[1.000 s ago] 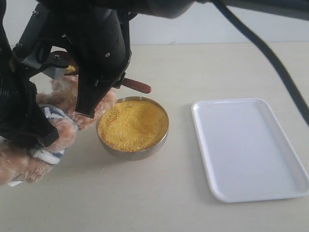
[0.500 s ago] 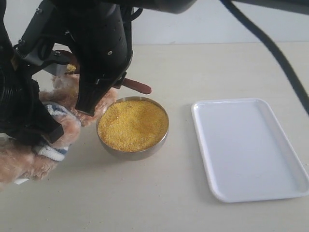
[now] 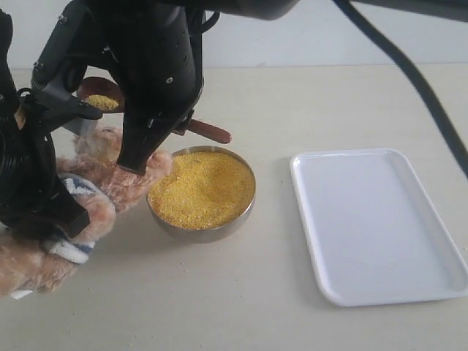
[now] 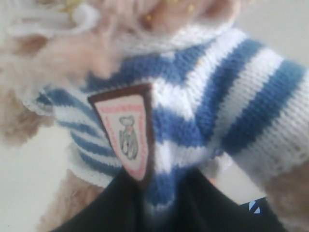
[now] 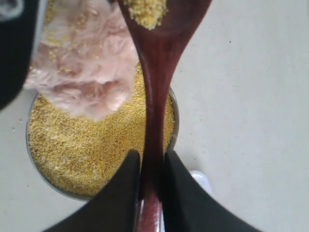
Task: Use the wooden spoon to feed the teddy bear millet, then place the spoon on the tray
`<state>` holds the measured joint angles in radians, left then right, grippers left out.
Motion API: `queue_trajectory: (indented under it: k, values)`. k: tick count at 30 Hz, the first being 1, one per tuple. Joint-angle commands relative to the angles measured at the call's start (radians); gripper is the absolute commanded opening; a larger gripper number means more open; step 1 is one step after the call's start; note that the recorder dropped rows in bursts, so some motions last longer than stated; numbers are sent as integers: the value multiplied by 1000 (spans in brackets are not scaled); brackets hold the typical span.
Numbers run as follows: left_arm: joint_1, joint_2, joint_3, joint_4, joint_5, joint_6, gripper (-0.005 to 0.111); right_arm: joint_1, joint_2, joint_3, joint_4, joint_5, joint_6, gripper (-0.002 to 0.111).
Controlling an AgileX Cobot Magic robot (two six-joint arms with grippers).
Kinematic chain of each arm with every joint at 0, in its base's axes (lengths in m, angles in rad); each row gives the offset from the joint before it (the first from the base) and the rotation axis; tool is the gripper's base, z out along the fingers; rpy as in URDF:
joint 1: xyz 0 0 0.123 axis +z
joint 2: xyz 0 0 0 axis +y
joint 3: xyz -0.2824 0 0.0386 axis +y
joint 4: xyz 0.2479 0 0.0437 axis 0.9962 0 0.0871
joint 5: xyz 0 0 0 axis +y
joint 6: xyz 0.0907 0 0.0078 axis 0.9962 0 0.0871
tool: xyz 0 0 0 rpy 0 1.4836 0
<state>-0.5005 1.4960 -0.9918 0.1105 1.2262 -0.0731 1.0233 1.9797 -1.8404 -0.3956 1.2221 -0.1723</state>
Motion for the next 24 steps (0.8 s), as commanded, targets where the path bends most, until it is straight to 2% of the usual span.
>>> queue_trajectory:
  k: [1,24]
  values:
    - [-8,-41,-9,18,-5,-17,4,-6,-7,4,28,-1,-6,0]
    - [-8,-43,-9,6,-5,-17,4,24,-37,4,-38,-1,-15,0]
